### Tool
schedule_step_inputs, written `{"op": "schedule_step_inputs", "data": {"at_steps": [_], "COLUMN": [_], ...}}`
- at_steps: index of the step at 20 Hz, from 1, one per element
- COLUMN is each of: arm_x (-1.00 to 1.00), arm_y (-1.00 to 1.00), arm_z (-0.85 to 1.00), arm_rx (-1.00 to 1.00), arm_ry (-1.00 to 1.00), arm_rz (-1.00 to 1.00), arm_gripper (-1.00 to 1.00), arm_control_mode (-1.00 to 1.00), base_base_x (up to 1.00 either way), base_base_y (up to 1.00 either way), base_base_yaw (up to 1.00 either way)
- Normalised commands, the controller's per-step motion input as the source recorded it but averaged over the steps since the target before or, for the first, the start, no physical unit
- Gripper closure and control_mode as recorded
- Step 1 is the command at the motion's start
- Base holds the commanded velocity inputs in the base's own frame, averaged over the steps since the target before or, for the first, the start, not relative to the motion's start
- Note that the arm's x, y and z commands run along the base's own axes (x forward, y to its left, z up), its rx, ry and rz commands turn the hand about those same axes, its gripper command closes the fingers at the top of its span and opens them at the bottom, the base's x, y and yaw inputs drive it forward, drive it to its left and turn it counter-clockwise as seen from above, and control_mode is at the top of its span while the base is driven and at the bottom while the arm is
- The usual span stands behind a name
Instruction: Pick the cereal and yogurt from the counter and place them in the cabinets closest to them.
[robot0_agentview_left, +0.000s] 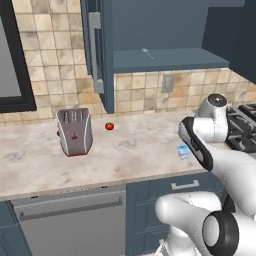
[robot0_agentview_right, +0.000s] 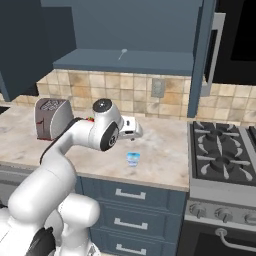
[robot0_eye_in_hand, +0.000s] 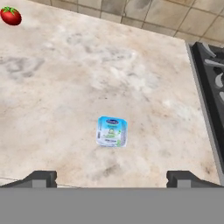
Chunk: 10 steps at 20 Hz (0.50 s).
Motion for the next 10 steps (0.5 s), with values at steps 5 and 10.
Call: {"op": "schedule_step_inputs", "data": {"at_steps": [5, 10], "arm_x": [0.04, 0.12], "arm_y": [0.0, 0.0], "arm_z": [-0.1, -0.28], "arm_rx": [0.0, 0.0], "arm_ry": [0.01, 0.04], "arm_rz": [0.0, 0.0], "arm_gripper": [-1.0, -1.0], "arm_control_mode": [-1.0, -1.0], "base_base_x": [0.0, 0.0], "base_base_y": [0.0, 0.0], "base_base_yaw": [0.0, 0.0]}}
